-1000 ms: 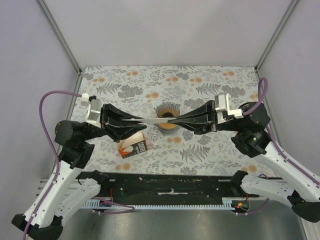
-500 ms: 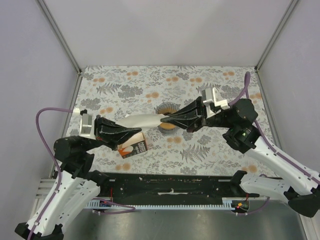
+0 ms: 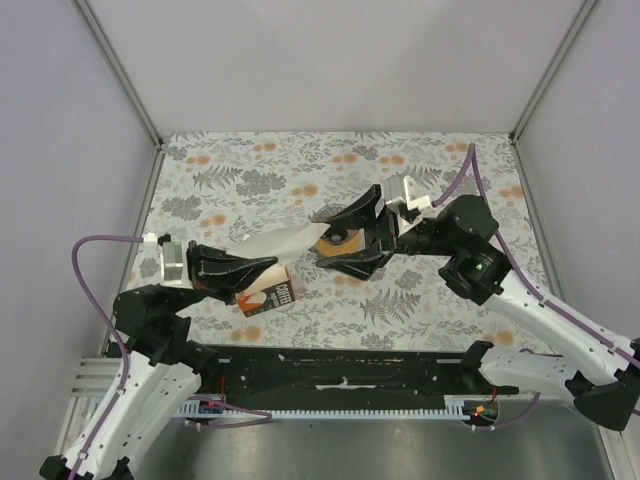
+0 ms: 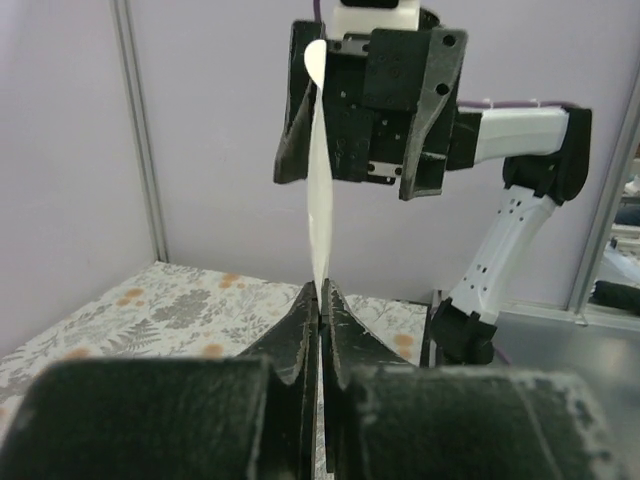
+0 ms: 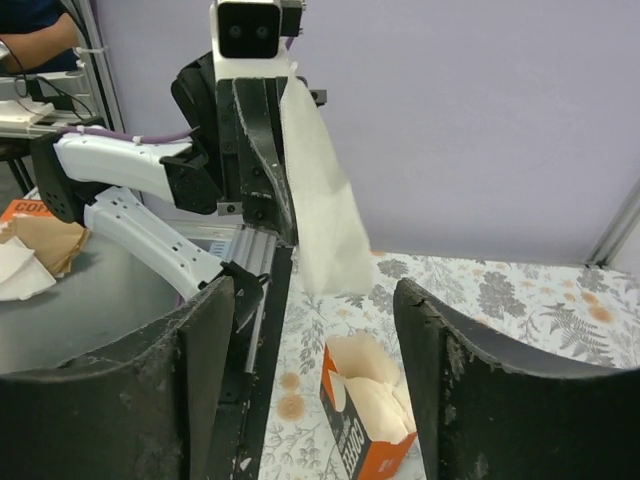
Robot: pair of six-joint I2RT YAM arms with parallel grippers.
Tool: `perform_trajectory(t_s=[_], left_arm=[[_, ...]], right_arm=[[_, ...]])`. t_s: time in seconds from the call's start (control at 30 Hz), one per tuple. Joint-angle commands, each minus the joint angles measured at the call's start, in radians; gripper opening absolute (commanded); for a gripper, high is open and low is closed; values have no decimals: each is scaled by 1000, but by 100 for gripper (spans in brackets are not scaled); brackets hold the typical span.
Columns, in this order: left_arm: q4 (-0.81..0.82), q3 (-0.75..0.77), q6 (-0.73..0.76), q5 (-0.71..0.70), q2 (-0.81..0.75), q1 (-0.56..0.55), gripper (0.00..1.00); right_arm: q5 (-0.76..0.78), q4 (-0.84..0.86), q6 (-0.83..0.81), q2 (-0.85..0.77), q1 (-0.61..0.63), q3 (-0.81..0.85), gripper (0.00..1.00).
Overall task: Place the coffee filter in the dripper
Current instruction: Adjust the coffee filter.
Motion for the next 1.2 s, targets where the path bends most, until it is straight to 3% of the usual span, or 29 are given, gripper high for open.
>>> perform_trajectory(t_s=[0.0, 0.1, 0.23, 0.4, 0.6, 0.83, 1.17], left_arm=[[-91, -40, 306, 29, -17, 5, 2], [-309, -7, 666, -39, -13, 6, 2], [-459, 40, 1080, -279, 32, -6, 2], [-391, 47, 1445, -533, 88, -47, 2], [-194, -40, 1827, -640, 87, -80, 2], [-5, -184, 2134, -635, 42, -117, 2], [18, -197, 2154, -660, 42, -137, 2]], right_arm=[[110, -183, -119, -23, -2, 103, 79], [300, -294, -153, -46, -2, 155, 88], [468, -377, -67, -49, -1, 201, 88], [553, -426, 170, 37, -1, 245, 81], [539, -405, 430, 149, 1, 272, 76], [433, -218, 611, 266, 2, 275, 78], [390, -230, 666, 384, 4, 322, 78]])
